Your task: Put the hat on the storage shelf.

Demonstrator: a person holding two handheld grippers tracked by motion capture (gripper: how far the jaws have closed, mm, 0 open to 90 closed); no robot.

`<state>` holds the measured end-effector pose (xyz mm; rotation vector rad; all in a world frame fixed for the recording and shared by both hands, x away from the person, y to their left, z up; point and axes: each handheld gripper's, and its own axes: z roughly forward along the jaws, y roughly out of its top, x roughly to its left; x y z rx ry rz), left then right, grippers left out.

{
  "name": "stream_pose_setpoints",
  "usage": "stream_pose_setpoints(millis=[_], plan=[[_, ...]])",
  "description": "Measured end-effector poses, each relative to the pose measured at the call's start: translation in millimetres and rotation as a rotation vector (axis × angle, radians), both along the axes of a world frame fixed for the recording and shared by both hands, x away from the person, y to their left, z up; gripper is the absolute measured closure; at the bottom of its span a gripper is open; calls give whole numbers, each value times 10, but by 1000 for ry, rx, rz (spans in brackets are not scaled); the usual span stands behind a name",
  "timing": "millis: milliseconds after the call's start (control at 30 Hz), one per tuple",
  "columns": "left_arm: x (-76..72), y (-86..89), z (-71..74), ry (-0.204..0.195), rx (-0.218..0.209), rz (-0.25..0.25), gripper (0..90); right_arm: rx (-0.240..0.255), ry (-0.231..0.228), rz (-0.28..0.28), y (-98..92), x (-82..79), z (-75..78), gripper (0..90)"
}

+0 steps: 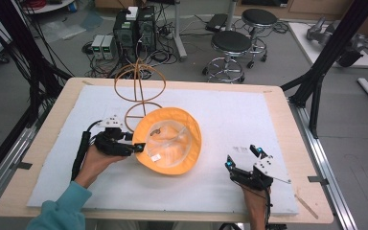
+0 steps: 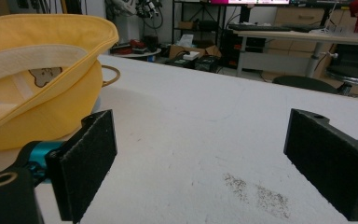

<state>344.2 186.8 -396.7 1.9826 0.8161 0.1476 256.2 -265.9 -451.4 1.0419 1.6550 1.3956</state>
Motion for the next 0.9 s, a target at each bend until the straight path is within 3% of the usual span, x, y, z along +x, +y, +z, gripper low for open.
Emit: stream_pose_setpoints(millis=[333,467,900], plan=[[-29,-33,4,31,-7,-30,710,-5,-3,0,2,1,0,83],[-49,-33,19,20,5,-25,846,-6,-5,-1,4,2,0,83],[-120,76,134,-32,1,10,865,-6,1,0,11,-3,0,83]])
